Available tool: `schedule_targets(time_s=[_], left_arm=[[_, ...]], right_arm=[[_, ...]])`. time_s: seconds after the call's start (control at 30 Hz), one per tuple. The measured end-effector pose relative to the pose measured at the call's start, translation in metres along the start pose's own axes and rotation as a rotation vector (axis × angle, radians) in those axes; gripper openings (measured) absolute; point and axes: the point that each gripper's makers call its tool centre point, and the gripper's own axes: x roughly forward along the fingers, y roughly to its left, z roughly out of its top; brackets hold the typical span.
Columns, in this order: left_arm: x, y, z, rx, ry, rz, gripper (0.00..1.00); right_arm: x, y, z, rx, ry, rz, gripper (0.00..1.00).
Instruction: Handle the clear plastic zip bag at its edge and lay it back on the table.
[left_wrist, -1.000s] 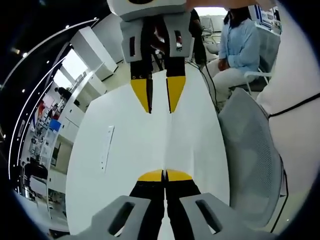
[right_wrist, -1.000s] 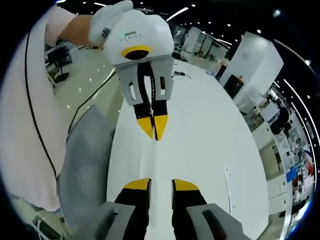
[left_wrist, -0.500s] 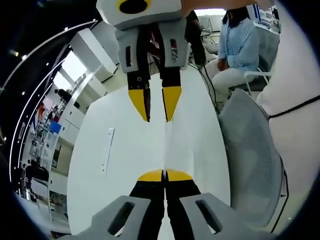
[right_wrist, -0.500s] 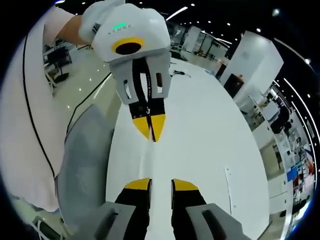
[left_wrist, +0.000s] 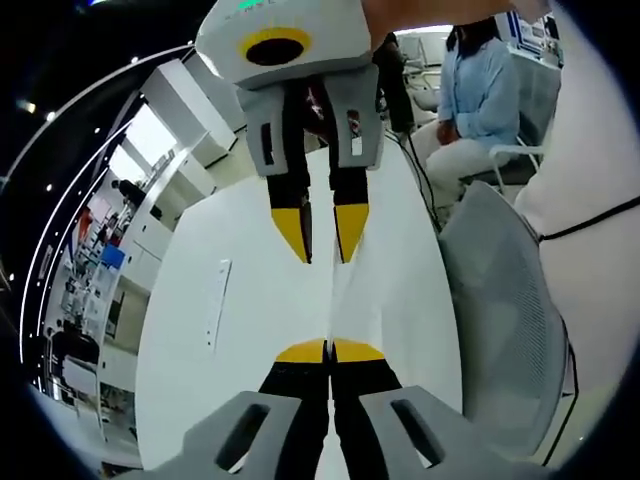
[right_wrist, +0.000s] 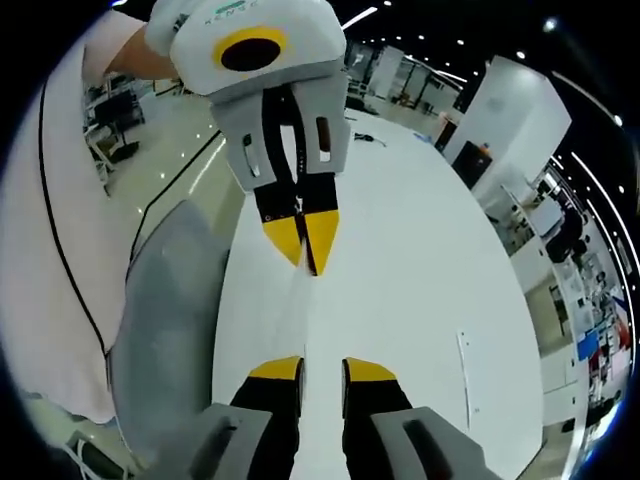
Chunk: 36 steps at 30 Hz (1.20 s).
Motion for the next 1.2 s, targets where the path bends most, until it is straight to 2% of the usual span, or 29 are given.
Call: schedule_targets(time_s=[0.37,0.67,1.0,1.2], left_arm=[[-0.003,0.001,0.0,-0.001,-0.004,0.008,0.0],[-0.004,0.0,0.001,0.001,-0.005,0.011,0.0],[-0.006,0.0,0.002,-0.002,-0.007,0.016,0.0],[-0.006,0.001,0.001,-0.005,-0.009,0.02,0.0]], right_arm=[[0.012,0.007,-0.005,0.012,0.008,0.025,0.09],[0.014,0.01,-0.008,0.017,0.008,0.034,0.01],[0.017,0.011,-0.008,0.038,0.002,0.043,0.03],[0.019,0.015,-0.008,0.024,0.004,0.05,0.0]])
